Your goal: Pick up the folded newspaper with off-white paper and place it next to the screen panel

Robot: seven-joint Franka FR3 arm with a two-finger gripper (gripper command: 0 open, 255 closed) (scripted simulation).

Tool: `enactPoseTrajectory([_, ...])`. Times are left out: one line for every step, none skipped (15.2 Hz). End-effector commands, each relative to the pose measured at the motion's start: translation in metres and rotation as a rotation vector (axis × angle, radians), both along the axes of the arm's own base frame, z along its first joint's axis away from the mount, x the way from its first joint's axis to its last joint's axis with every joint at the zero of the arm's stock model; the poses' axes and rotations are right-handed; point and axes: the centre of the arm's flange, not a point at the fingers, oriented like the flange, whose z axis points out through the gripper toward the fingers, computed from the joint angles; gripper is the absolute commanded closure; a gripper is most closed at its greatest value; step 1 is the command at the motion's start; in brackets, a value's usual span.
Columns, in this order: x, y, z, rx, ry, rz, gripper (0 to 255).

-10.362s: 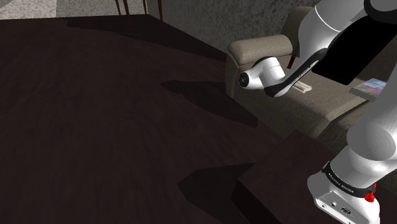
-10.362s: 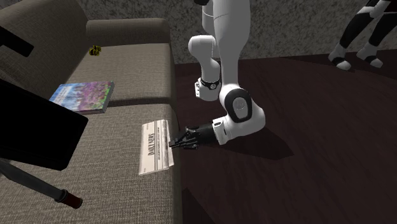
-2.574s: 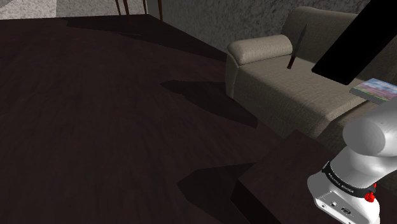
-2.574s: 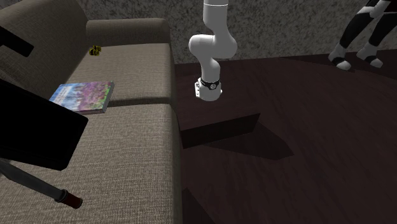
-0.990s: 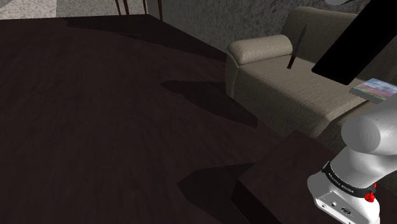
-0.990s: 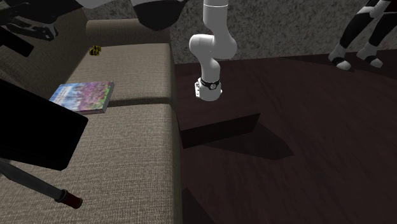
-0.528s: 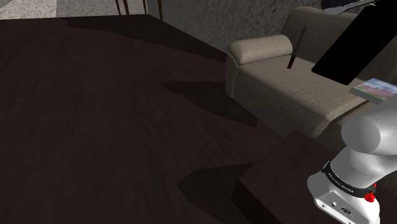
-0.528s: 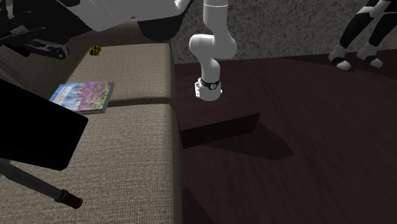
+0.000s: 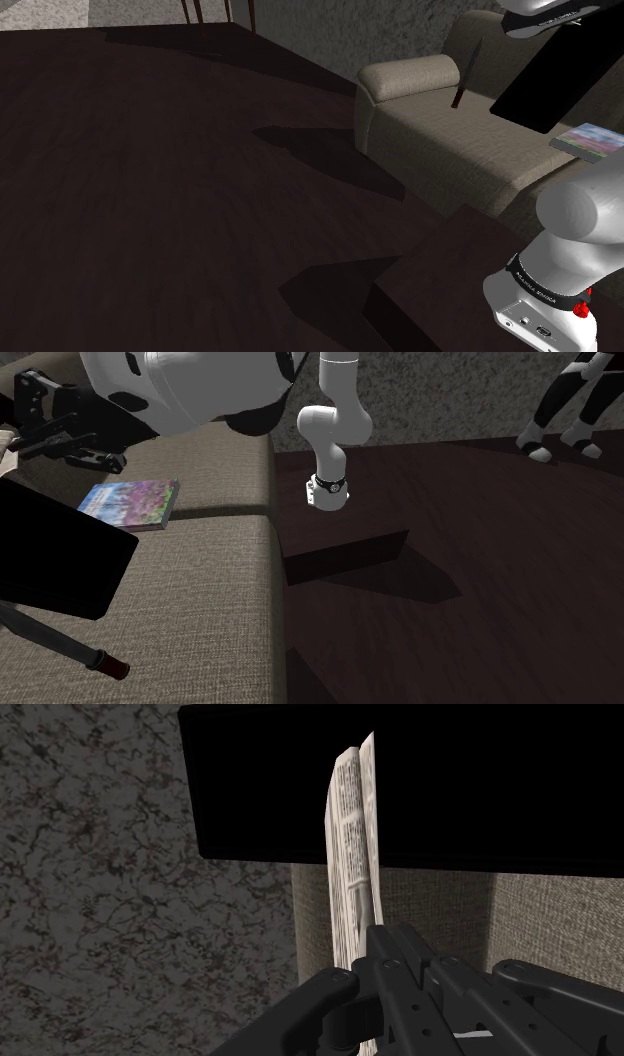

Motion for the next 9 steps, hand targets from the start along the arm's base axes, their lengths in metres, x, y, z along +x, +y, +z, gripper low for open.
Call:
enactPoseTrajectory([0.000, 0.000, -0.010, 0.000, 0.000, 0.000, 255])
enactPoseTrajectory([0.000, 0.000, -0.016, 0.000, 0.000, 0.000, 255])
enactPoseTrajectory([0.000, 0.000, -0.021, 0.000, 0.000, 0.000, 255])
enactPoseTrajectory([0.000, 0.000, -0.026, 0.000, 0.000, 0.000, 255])
enactPoseTrajectory([0.000, 0.000, -0.031, 0.000, 0.000, 0.000, 255])
enactPoseTrajectory([0.000, 0.000, -0.037, 0.000, 0.000, 0.000, 255])
enactPoseTrajectory([0.000, 0.000, -0.042, 0.000, 0.000, 0.000, 255])
enactPoseTrajectory([0.000, 0.000, -0.047, 0.000, 0.000, 0.000, 255])
enactPoseTrajectory([0.000, 0.000, -0.052, 0.000, 0.000, 0.000, 255])
